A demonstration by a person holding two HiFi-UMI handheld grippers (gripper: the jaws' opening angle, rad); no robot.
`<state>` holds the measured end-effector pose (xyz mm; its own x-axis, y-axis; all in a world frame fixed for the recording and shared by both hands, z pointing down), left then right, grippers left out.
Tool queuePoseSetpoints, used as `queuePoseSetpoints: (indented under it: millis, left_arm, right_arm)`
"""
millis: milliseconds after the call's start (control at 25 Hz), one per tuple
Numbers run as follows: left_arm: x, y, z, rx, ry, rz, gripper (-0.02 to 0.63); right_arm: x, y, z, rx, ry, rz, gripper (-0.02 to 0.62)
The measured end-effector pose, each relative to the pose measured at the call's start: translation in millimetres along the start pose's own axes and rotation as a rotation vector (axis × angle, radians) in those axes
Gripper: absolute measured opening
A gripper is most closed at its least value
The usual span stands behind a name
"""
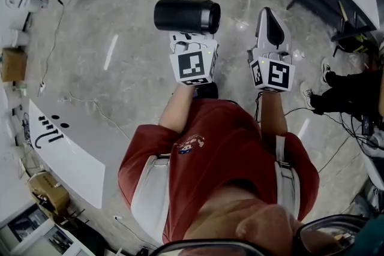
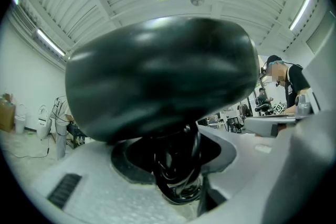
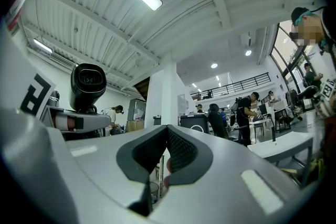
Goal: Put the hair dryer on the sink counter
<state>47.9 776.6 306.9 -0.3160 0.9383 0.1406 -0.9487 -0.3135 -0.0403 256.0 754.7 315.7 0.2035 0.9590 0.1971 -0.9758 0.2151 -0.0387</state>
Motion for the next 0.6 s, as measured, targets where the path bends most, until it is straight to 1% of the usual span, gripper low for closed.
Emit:
queuePoseSetpoints:
  millis: [320,600]
  left_arm:
    - [-36.3,64.5,7.3,0.007,0.007,-0.004,0.199]
    - [-51.8,110.6,14.3,0.019,-0.003,-0.003,0.199]
  right_arm:
    - [-65.3,35.8,11.0,0.017,0.011,0.008,0.0]
    - [-101.2,69.7,18.3,0.053,0.021,0.005,0.0]
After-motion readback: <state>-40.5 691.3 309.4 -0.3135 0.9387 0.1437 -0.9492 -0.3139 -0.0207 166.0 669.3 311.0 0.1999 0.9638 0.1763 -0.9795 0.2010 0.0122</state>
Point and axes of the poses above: the fingertips, and each gripper's own axes: x backward along the fingers, y to its left, z out of its underside, the point moved 9 cm from there along x, backward along the fingers, and after that the axes turned 13 degrees about z, right-handed, at the moved point
